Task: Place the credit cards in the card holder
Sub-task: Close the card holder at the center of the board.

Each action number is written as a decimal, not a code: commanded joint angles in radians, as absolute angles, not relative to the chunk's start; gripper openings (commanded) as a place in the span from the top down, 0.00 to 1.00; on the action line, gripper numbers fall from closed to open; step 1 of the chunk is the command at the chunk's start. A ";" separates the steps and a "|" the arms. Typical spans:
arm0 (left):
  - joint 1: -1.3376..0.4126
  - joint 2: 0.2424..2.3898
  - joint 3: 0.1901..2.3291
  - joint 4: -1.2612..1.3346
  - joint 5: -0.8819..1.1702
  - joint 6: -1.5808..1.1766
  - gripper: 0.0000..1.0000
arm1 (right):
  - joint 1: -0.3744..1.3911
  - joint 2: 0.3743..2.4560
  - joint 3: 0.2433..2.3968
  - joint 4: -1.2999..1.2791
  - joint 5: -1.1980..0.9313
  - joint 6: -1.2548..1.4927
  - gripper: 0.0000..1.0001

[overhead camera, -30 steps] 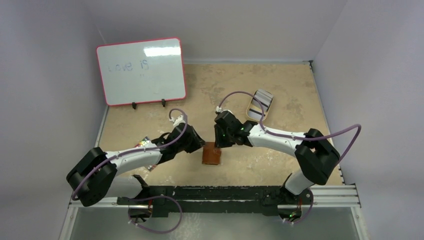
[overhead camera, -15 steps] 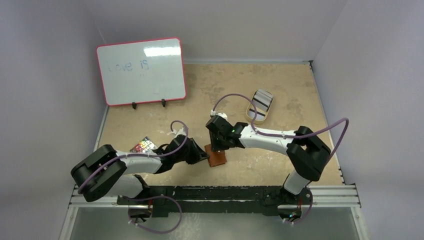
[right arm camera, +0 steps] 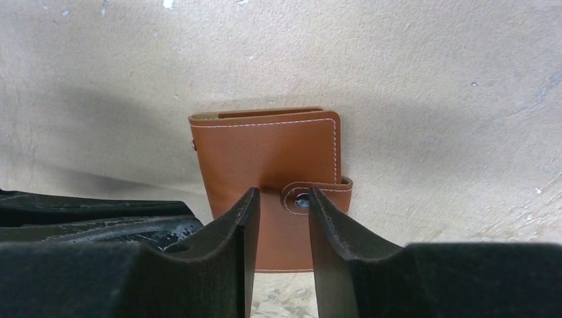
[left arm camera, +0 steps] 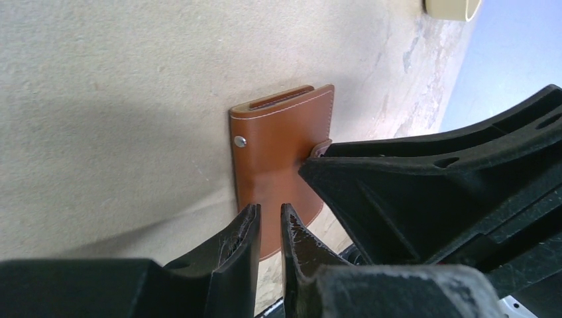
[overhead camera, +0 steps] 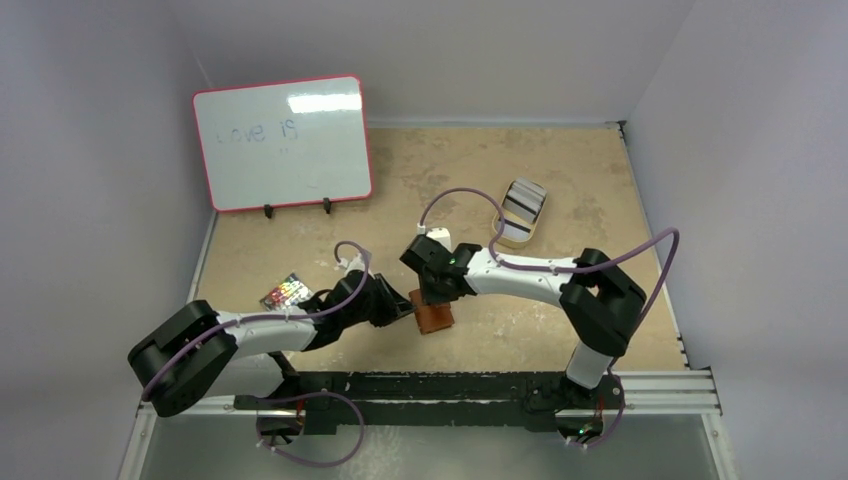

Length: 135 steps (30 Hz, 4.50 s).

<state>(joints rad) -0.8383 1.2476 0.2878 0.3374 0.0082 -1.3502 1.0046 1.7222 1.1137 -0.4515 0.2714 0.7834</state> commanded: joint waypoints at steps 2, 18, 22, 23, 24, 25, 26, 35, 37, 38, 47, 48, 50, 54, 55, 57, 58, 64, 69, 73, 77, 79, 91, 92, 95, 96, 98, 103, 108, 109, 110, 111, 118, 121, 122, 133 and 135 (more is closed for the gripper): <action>-0.838 1.228 0.305 0.318 -0.028 -1.337 0.83 | 1.011 1.732 1.149 -0.506 0.312 0.798 0.65; -0.838 1.250 0.357 0.237 -0.084 -1.286 0.83 | 1.014 1.678 1.083 -0.459 0.290 0.790 0.91; -0.838 1.287 0.376 0.233 -0.085 -1.271 0.83 | 1.014 1.649 1.065 -0.441 0.275 0.782 0.92; -0.838 1.293 0.378 0.234 -0.082 -1.269 0.83 | 1.014 1.645 1.062 -0.440 0.269 0.780 0.92; -0.838 1.298 0.381 0.235 -0.080 -1.268 0.83 | 1.015 1.642 1.063 -0.440 0.262 0.775 0.91; -0.838 1.298 0.382 0.234 -0.078 -1.269 0.83 | 1.014 1.638 1.060 -0.441 0.257 0.773 0.91; -0.837 1.298 0.382 0.232 -0.079 -1.267 0.83 | 1.014 1.633 1.053 -0.436 0.249 0.770 0.90; -0.838 1.298 0.386 0.224 -0.083 -1.266 0.83 | 1.015 1.660 1.033 -0.373 0.193 0.750 0.85; -0.838 1.299 0.385 0.224 -0.082 -1.267 0.83 | 1.015 1.665 1.033 -0.367 0.195 0.750 0.84; -0.838 1.298 0.384 0.224 -0.083 -1.268 0.83 | 1.015 1.665 1.032 -0.364 0.197 0.751 0.83; -0.838 1.300 0.382 0.227 -0.082 -1.267 0.83 | 1.016 1.661 1.017 -0.351 0.191 0.753 0.82; -0.838 1.302 0.382 0.228 -0.082 -1.267 0.83 | 1.016 1.659 1.016 -0.351 0.189 0.753 0.81; -0.838 1.308 0.382 0.231 -0.081 -1.266 0.83 | 1.017 1.652 1.014 -0.348 0.187 0.753 0.79; -0.838 1.315 0.384 0.235 -0.080 -1.263 0.83 | 1.017 1.632 1.019 -0.345 0.184 0.754 0.74; -0.837 1.315 0.386 0.234 -0.080 -1.262 0.83 | 1.017 1.628 1.020 -0.344 0.185 0.755 0.74; -0.838 1.317 0.390 0.230 -0.079 -1.260 0.83 | 1.017 1.626 1.019 -0.344 0.182 0.760 0.73; -0.838 1.319 0.392 0.229 -0.080 -1.258 0.83 | 1.017 1.628 1.021 -0.343 0.180 0.760 0.74; -0.838 1.317 0.385 0.232 -0.080 -1.260 0.83 | 1.017 1.641 1.020 -0.329 0.170 0.749 0.80; -0.838 1.319 0.386 0.233 -0.081 -1.258 0.83 | 1.017 1.647 1.023 -0.328 0.165 0.739 0.85; -0.838 1.326 0.389 0.236 -0.082 -1.255 0.83 | 1.019 1.654 1.028 -0.333 0.161 0.732 0.87; -0.838 1.332 0.388 0.237 -0.079 -1.254 0.83 | 1.019 1.671 1.032 -0.343 0.157 0.730 0.88; -0.838 1.330 0.389 0.235 -0.079 -1.252 0.83 | 1.019 1.678 1.032 -0.351 0.158 0.730 0.89; -0.838 1.326 0.390 0.228 -0.081 -1.244 0.83 | 1.018 1.705 1.030 -0.391 0.128 0.742 0.86; -0.838 1.325 0.390 0.229 -0.081 -1.244 0.83 | 1.017 1.709 1.035 -0.396 0.132 0.738 0.86; -0.838 1.326 0.384 0.233 -0.080 -1.245 0.83 | 1.017 1.726 1.060 -0.413 0.142 0.723 0.85; -0.838 1.326 0.384 0.234 -0.080 -1.244 0.83 | 1.017 1.730 1.067 -0.414 0.144 0.720 0.85; -0.838 1.326 0.386 0.235 -0.080 -1.244 0.83 | 1.014 1.736 1.076 -0.414 0.142 0.716 0.84; -0.837 1.331 0.387 0.239 -0.077 -1.242 0.83 | 1.006 1.752 1.089 -0.416 0.128 0.697 0.84; -0.838 1.333 0.383 0.243 -0.077 -1.242 0.83 | 0.979 1.769 1.095 -0.400 0.086 0.655 0.84; -0.837 1.332 0.382 0.245 -0.076 -1.242 0.83 | 0.971 1.774 1.103 -0.405 0.081 0.644 0.84; -0.838 1.330 0.379 0.247 -0.075 -1.243 0.83 | 0.964 1.781 1.110 -0.408 0.073 0.633 0.84; -0.838 1.330 0.376 0.248 -0.075 -1.244 0.83 | 0.957 1.786 1.114 -0.413 0.069 0.624 0.84; -0.838 1.330 0.359 0.267 -0.075 -1.251 0.83 | 0.921 1.842 1.133 -0.420 0.000 0.559 0.83; -0.838 1.341 0.357 0.281 -0.069 -1.251 0.83 | 0.907 1.877 1.148 -0.419 -0.040 0.529 0.83; -0.838 1.347 0.357 0.284 -0.066 -1.249 0.83 | 0.905 1.889 1.153 -0.424 -0.050 0.521 0.83; -0.838 1.332 0.352 0.289 -0.064 -1.224 0.83 | 0.841 2.019 1.246 -0.487 -0.127 0.430 0.81; -0.839 1.326 0.360 0.279 -0.067 -1.214 0.83 | 0.828 2.050 1.267 -0.503 -0.138 0.414 0.81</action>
